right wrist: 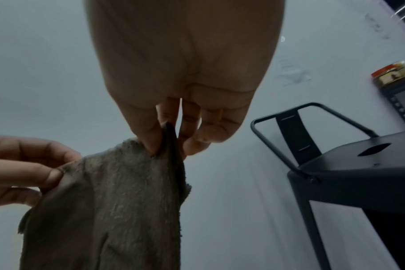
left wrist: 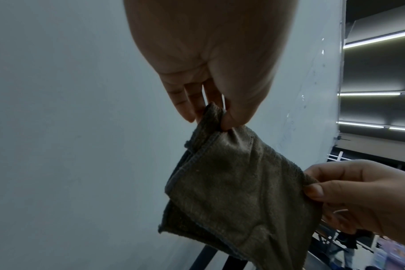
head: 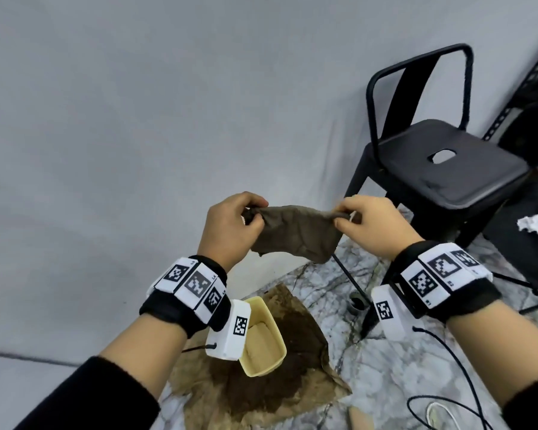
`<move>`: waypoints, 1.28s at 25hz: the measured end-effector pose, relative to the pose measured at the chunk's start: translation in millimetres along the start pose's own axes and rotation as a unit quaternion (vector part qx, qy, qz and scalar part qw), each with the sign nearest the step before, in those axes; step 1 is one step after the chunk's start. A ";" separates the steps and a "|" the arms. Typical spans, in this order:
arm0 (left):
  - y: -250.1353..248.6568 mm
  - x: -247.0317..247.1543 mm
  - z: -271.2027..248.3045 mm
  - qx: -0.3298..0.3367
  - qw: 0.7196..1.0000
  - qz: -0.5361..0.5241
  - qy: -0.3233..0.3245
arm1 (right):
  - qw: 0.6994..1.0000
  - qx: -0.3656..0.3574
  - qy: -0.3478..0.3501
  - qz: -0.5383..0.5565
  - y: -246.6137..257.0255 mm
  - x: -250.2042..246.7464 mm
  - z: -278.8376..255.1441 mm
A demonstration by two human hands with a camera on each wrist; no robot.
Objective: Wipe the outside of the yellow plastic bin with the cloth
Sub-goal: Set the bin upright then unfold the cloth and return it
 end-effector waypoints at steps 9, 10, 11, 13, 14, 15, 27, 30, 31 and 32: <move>-117.1 116.8 32.8 0.071 0.993 -0.026 0.087 | 0.994 0.073 -0.065 -0.043 -104.5 -120.4 -34.6; -130.2 132.2 36.0 0.077 0.992 -0.020 0.098 | 0.993 0.080 -0.071 -0.041 -118.4 -133.1 -38.5; -143.1 148.6 39.4 0.085 0.990 -0.013 0.110 | 0.993 0.089 -0.073 -0.038 -134.0 -144.8 -42.3; -160.4 178.7 46.4 0.085 0.987 -0.003 0.136 | 0.991 0.107 -0.068 -0.035 -163.8 -159.4 -48.9; -168.7 196.1 51.5 0.082 0.985 -0.003 0.150 | 0.991 0.115 -0.066 -0.036 -180.8 -167.4 -51.4; -175.2 214.3 56.8 0.077 0.984 -0.003 0.163 | 0.989 0.124 -0.066 -0.037 -197.9 -175.2 -53.5; -232.9 321.7 145.6 0.091 0.987 0.009 0.135 | 0.972 0.114 -0.197 -0.062 -326.5 -246.4 -6.4; -208.0 348.7 146.0 0.097 0.984 0.062 0.134 | 0.973 0.120 -0.189 -0.060 -350.4 -217.3 -9.3; -190.2 362.1 138.0 0.086 0.979 0.104 0.155 | 0.976 0.138 -0.159 -0.060 -359.5 -195.1 -15.7; -171.8 376.5 129.2 0.073 0.971 0.137 0.181 | 0.977 0.161 -0.131 -0.054 -368.1 -174.3 -23.8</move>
Point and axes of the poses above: each hand's wrist, its own z-axis towards the middle knuckle, its own x-axis out of the palm, y = z × x, the point moved 9 cm from there along z, towards the middle knuckle, and after that the axes turned 14 degrees about -x, right-handed, at the moved point
